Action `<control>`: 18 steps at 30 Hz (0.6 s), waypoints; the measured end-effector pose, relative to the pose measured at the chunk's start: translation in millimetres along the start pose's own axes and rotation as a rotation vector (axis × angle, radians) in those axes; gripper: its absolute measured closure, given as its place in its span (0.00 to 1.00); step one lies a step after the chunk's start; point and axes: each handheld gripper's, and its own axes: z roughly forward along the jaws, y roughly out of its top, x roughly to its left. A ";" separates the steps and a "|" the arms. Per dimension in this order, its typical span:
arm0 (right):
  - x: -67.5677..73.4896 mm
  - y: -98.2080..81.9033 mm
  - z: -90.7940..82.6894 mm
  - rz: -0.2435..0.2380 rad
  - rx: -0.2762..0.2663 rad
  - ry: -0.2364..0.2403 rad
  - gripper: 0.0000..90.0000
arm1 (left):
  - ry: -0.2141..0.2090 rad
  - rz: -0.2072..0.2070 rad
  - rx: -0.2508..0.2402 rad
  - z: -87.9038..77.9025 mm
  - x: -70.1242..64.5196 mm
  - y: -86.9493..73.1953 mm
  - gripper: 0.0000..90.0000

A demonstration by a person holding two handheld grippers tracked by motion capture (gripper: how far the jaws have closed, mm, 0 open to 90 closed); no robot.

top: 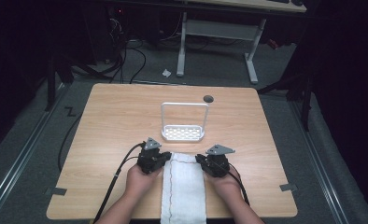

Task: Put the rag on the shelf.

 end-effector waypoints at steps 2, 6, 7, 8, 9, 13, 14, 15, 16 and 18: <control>-2.8 -1.6 0.7 0.014 0.001 0.003 0.91 | 0.007 0.000 0.013 7.4 0.7 2.7 0.88; -4.5 -3.0 1.4 0.012 0.005 -0.002 0.91 | 0.023 0.009 0.029 14.8 1.0 7.4 0.78; -4.8 -3.5 2.1 0.013 0.006 -0.002 0.91 | 0.033 0.021 0.039 17.3 0.5 8.9 0.73; -4.7 -3.5 2.1 0.018 0.007 -0.001 0.90 | 0.033 0.024 0.042 18.3 0.3 9.2 0.71; -4.6 -3.6 2.2 0.019 0.008 -0.001 0.90 | 0.033 0.024 0.042 18.3 0.3 9.2 0.71; -4.4 -3.6 2.4 0.018 0.008 0.000 0.87 | 0.020 0.039 0.052 21.1 -1.4 10.4 0.71; -4.4 -3.6 2.4 0.018 0.008 0.000 0.87 | 0.009 0.040 0.058 21.8 -2.2 11.2 0.71; -4.6 -3.5 1.7 0.021 0.007 -0.001 0.86 | -0.007 0.034 0.061 22.4 -2.6 11.3 0.70; -4.8 -3.4 1.3 0.023 0.007 0.000 0.85 | -0.009 0.032 0.062 22.5 -2.6 11.3 0.70; -5.3 -3.2 -0.4 0.023 0.003 0.001 0.84 | -0.007 0.029 0.064 22.5 -2.4 11.3 0.73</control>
